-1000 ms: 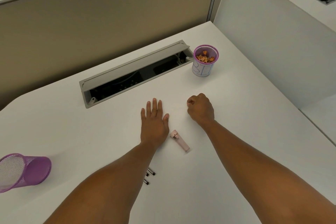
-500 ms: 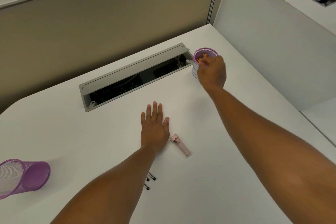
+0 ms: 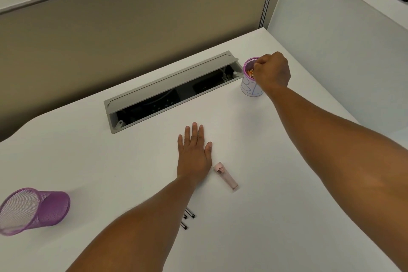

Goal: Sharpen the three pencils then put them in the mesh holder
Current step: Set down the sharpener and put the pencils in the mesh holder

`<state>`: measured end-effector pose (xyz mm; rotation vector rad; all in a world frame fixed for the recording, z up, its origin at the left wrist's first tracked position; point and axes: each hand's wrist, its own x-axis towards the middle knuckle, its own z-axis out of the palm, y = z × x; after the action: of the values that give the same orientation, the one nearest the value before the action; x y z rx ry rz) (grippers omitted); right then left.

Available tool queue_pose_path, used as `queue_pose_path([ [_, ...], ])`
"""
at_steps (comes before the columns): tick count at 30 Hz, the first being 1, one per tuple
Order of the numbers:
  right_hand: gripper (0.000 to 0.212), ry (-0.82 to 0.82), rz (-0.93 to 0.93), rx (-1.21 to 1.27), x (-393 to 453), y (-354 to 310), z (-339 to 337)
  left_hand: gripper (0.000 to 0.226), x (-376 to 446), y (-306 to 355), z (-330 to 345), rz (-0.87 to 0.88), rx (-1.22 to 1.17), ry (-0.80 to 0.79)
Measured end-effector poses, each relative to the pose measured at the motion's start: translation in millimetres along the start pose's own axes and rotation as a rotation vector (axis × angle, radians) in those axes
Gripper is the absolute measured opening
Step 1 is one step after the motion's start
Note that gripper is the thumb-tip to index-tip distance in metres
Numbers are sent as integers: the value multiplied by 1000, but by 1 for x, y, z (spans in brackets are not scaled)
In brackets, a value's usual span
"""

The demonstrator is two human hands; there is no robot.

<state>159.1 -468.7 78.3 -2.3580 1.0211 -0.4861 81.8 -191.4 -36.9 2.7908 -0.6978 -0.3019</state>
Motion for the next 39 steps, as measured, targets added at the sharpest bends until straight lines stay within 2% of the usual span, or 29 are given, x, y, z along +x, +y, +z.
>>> queue_pose_path([
  [3, 24, 63, 12, 104, -9, -11, -1, 60, 1, 0, -2, 2, -10, -26],
  [9, 20, 24, -184, 166, -63, -36, 3, 58, 1, -4, -21, 17, -80, -97],
  [17, 18, -187, -253, 275, -159, -59, 21, 54, -39, -45, -44, -124, -108, 61],
  [27, 16, -465, -269, 188, -246, -69, 37, 55, -111, -100, -50, -326, -90, 108],
  [39, 23, -693, -228, -10, -315, -54, 51, 54, -185, -125, -31, -466, -151, 161],
])
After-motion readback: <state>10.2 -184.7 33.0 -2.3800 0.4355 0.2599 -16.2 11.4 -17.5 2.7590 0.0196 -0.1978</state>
